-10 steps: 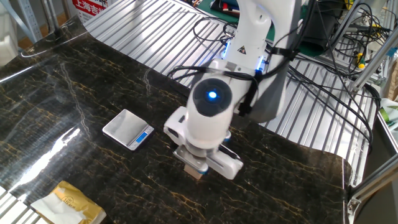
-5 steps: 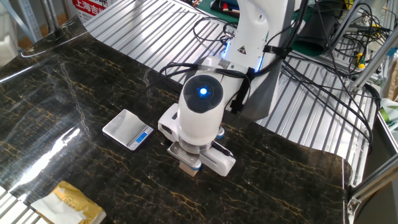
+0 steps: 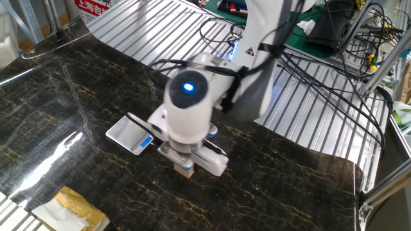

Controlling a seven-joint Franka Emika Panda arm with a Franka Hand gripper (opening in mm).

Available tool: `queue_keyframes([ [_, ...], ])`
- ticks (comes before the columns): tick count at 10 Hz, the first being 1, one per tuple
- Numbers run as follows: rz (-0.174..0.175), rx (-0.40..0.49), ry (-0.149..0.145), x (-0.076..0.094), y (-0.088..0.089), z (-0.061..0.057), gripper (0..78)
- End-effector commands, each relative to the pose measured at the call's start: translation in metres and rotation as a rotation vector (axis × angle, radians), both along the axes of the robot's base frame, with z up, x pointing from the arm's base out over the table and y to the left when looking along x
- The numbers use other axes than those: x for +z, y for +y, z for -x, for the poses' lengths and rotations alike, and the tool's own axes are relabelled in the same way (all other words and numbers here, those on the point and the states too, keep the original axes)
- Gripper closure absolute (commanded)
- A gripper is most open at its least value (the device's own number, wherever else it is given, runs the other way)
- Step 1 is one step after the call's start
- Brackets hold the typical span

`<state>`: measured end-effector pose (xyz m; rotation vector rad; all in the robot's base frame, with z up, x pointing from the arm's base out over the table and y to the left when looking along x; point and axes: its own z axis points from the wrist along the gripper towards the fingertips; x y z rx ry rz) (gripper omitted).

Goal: Place the block on the scale

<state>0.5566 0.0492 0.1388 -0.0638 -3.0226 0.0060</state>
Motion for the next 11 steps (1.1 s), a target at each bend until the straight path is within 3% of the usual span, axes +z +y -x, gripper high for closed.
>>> queue_keyframes([
  [1, -0.005, -0.01, -0.008, 0.003, -0.005, -0.004, 76.4],
  [2, 0.012, -0.03, -0.016, 0.003, -0.005, -0.004, 76.4],
  [5, 0.017, -0.043, -0.026, 0.005, -0.011, -0.001, 76.4],
  [10, 0.015, 0.002, -0.021, 0.011, -0.05, -0.002, 76.4],
  [11, 0.007, 0.023, -0.026, 0.007, -0.068, -0.003, 76.4],
])
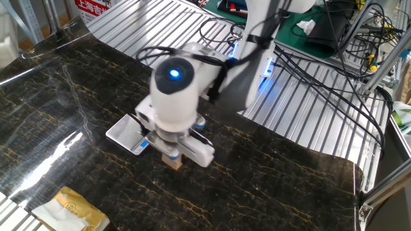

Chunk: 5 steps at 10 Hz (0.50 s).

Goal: Place the block on the scale

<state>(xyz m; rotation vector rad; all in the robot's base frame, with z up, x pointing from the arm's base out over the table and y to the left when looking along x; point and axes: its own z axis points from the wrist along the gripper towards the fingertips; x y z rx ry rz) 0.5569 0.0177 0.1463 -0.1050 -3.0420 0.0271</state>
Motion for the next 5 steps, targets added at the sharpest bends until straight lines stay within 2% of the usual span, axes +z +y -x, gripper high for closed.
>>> queue_keyframes([
  [1, -0.009, 0.062, -0.006, -0.003, -0.048, -0.003, 76.4],
  [2, -0.01, 0.068, -0.006, -0.004, -0.053, -0.004, 76.4],
  [3, -0.01, 0.07, -0.002, -0.005, -0.068, -0.003, 76.4],
  [5, -0.006, 0.067, 0.004, -0.006, -0.079, -0.001, 76.4],
])
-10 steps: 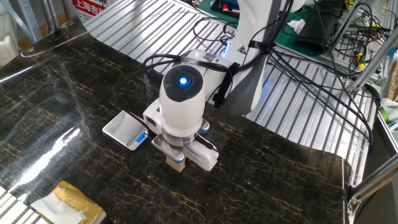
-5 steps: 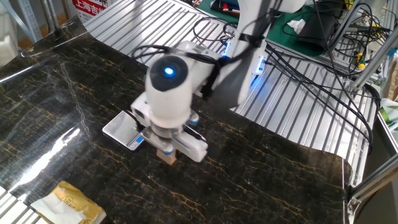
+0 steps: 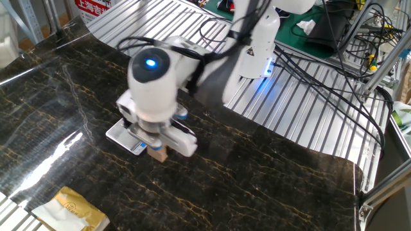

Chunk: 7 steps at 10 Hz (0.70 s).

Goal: Place the block on the scale

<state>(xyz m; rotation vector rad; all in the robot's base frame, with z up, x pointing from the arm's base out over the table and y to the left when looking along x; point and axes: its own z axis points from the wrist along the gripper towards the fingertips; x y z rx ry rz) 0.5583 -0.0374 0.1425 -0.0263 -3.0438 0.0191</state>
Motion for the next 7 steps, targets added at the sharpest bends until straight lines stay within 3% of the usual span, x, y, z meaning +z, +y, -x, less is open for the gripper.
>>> queue_keyframes([
  [1, 0.003, 0.013, 0.004, -0.002, -0.028, 0.001, 76.4],
  [6, 0.0, 0.02, 0.015, -0.002, -0.048, 0.005, 76.4],
  [7, -0.002, 0.032, 0.015, -0.006, -0.06, 0.007, 76.4],
])
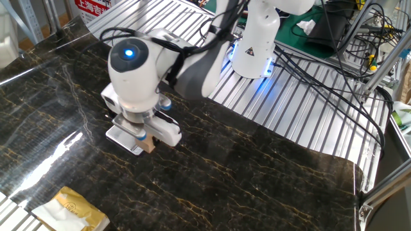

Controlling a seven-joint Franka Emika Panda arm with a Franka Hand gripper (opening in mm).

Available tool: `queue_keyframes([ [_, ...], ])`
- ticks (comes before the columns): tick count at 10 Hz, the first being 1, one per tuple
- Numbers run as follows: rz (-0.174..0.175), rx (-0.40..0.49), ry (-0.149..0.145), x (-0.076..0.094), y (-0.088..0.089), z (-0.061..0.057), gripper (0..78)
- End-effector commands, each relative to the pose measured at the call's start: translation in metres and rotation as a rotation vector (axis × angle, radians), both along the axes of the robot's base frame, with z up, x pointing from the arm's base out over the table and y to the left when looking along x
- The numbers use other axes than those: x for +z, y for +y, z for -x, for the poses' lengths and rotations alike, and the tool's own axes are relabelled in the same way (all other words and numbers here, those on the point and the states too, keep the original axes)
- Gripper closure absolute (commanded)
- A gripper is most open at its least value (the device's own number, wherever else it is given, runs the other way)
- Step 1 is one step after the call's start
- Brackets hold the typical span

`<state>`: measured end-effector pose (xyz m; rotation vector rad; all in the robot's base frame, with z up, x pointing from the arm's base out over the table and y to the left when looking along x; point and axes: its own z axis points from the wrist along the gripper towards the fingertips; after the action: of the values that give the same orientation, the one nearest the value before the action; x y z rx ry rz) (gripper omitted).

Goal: Place the block on the scale

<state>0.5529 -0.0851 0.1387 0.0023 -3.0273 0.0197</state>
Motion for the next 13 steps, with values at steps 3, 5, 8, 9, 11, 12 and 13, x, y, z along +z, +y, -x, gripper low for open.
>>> queue_keyframes([
  [3, -0.001, 0.012, -0.001, -0.008, -0.024, 0.003, 76.4],
  [5, -0.002, 0.016, -0.002, -0.011, -0.033, 0.006, 76.4],
  [8, -0.003, 0.017, -0.004, -0.015, -0.044, 0.01, 76.4],
  [9, -0.003, 0.017, -0.006, -0.015, -0.046, 0.01, 76.4],
  [11, 0.0, 0.014, -0.006, -0.013, -0.051, 0.013, 76.4],
  [12, -0.001, 0.016, -0.006, -0.013, -0.054, 0.015, 76.4],
  [13, -0.002, 0.017, -0.006, -0.013, -0.055, 0.015, 76.4],
])
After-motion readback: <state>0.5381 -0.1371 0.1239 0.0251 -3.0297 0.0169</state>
